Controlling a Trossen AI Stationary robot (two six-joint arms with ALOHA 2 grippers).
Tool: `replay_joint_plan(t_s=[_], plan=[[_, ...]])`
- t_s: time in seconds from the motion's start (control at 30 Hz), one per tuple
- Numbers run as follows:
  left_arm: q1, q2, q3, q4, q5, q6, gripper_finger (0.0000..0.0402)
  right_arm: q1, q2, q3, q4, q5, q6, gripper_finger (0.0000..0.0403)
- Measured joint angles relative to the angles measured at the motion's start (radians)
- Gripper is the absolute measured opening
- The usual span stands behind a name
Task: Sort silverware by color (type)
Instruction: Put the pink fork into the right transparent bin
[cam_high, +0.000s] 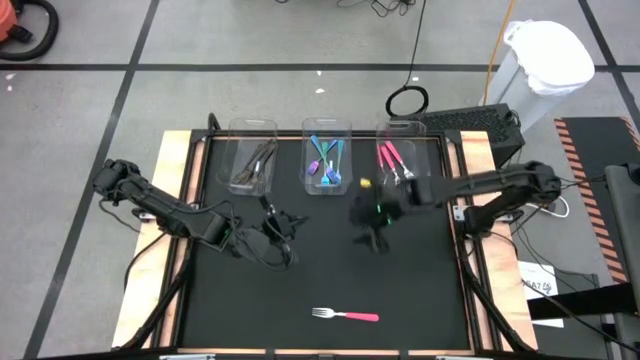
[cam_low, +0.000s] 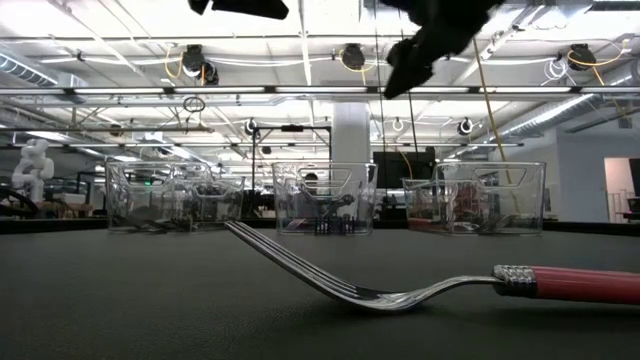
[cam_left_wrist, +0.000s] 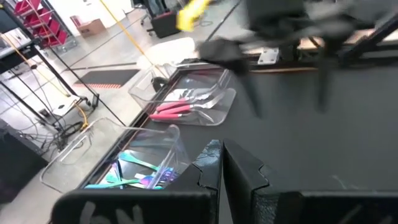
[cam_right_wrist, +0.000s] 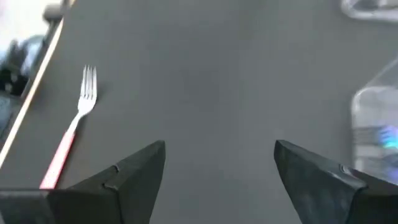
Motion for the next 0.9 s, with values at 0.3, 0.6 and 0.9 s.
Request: replay_joint_plan(t_s=[0.3,0.6,0.9], plan=[[-0.007,0.0,0.001,0.113,0.0,-0.039,0.0019,0.332,0.0,-0.179,0.12,0.168,0.182,0.0299],[-0.054,0.028,0.002,0.119,0.031,-0.286,0.0019,0.495,0.0,-0.493,0.581,0.227,0.313,0.0299],[-0.122,0.181,0.004,0.279,0.079,-0.298,0.0019,0.598,0.005,-0.544,0.818,0.355,0.284,0.0299]])
